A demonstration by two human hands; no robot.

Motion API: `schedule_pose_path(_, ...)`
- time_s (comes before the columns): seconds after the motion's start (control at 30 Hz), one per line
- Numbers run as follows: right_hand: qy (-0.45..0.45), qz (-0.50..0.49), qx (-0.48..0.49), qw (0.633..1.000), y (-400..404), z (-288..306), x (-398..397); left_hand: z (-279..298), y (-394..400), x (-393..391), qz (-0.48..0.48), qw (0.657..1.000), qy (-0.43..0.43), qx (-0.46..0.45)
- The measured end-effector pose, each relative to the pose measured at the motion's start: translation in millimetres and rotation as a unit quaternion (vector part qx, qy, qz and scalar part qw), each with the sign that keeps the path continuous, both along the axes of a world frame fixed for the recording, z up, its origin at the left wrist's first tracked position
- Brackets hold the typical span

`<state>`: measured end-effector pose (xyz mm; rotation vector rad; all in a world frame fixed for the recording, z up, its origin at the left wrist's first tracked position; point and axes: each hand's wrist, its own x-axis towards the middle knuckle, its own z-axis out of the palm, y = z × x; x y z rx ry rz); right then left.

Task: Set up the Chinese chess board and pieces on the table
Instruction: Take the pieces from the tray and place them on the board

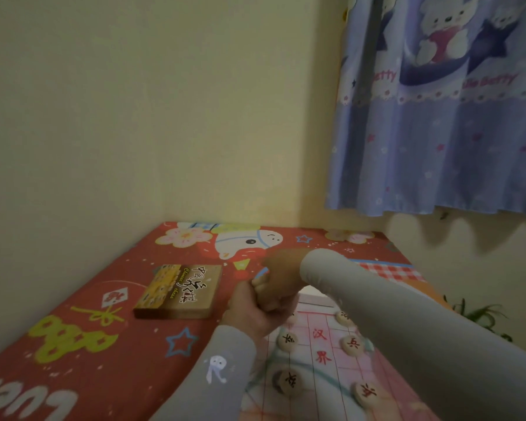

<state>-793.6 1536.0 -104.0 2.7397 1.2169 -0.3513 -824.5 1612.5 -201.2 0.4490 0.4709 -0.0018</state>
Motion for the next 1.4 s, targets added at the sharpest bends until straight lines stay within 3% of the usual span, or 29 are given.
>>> schedule_pose_path(0.13,0.006,-0.002,0.114,0.994,-6,4,7,0,14,2,0.005,0.999,-0.032,-0.008)
schedule_pose_path(0.27,0.030,-0.075,0.336,0.939,-28,-23,35,-7,32,-3,-0.037,0.994,-0.087,-0.046)
schedule_pose_path(0.47,0.048,-0.148,0.261,0.953,-50,-115,59,-14,50,-2,0.012,0.997,-0.058,-0.039)
schedule_pose_path(0.67,0.047,-0.151,0.247,0.956,-30,-152,63,-28,68,4,-0.020,0.995,-0.081,-0.059)
schedule_pose_path(1.1,-0.002,-0.141,0.315,0.938,-28,-164,70,-38,70,10,-0.027,0.996,-0.071,-0.046)
schedule_pose_path(1.27,-0.047,-0.152,0.337,0.928,-65,-153,81,-35,67,8,-0.040,0.996,-0.072,-0.042)
schedule_pose_path(1.4,-0.057,-0.216,0.295,0.929,-108,-141,93,-29,63,6,-0.032,0.997,-0.068,-0.033)
